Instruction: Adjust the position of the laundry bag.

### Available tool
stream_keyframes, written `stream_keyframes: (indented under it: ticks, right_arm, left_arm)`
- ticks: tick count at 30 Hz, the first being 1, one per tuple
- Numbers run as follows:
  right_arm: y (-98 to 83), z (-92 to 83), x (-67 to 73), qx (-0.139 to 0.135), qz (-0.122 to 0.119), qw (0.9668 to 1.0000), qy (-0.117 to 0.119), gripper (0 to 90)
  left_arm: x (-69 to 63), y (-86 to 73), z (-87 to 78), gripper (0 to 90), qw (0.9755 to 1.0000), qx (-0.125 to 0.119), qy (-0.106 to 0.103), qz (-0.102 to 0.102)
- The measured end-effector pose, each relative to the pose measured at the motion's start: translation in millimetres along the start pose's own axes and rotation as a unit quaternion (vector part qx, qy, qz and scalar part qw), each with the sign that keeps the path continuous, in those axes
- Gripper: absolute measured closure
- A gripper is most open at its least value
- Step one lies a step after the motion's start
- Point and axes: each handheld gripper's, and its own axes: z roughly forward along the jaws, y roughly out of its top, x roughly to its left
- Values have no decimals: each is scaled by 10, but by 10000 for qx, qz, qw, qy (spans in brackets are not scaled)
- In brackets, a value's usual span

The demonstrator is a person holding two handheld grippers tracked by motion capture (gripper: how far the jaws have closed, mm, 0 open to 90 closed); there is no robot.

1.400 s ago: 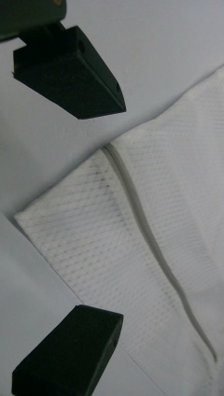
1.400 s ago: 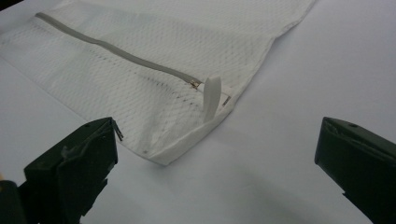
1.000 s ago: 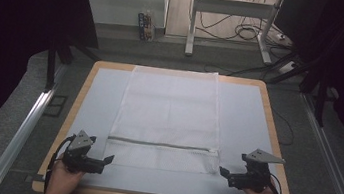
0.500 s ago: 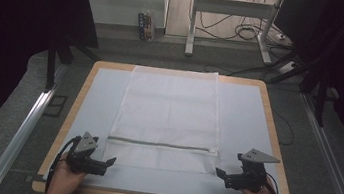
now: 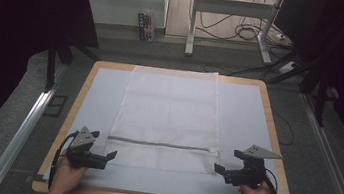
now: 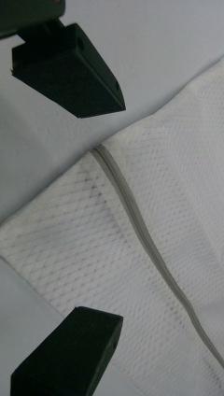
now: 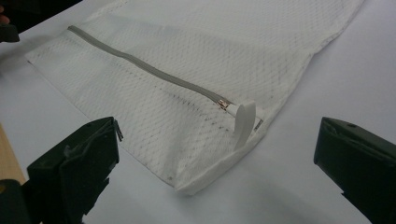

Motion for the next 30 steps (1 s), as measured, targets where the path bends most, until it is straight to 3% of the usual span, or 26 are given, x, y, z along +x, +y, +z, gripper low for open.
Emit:
stream_keyframes:
  ticks: [8, 12, 15, 19, 23, 27, 30]
  right_arm:
    - [58, 98, -5, 54, -270, 9995, -138, 1]
    - [78, 174, -25, 127, -351, 9990, -264, 2]
    - [87, 248, -65, 236, -269, 9983, -461, 12]
    - [108, 333, -132, 354, -68, 9966, -735, 20]
    - [158, 395, -144, 361, 5, 9966, -744, 10]
    - [207, 443, -158, 433, 62, 9969, -651, 10]
    - [257, 496, -205, 606, 179, 9957, -682, 27]
  left_arm:
    - [30, 49, 125, 22, 9997, 176, 148, -68]
    - [19, 114, 189, 30, 9986, 455, 264, 15]
    - [26, 148, 241, 41, 9972, 692, 293, 12]
    - [101, 158, 304, 50, 9960, 858, 228, -134]
    - [189, 197, 376, 45, 9956, 886, 222, -188]
    - [234, 253, 460, 21, 9944, 952, 450, -18]
    - [277, 284, 500, 23, 9934, 938, 653, -39]
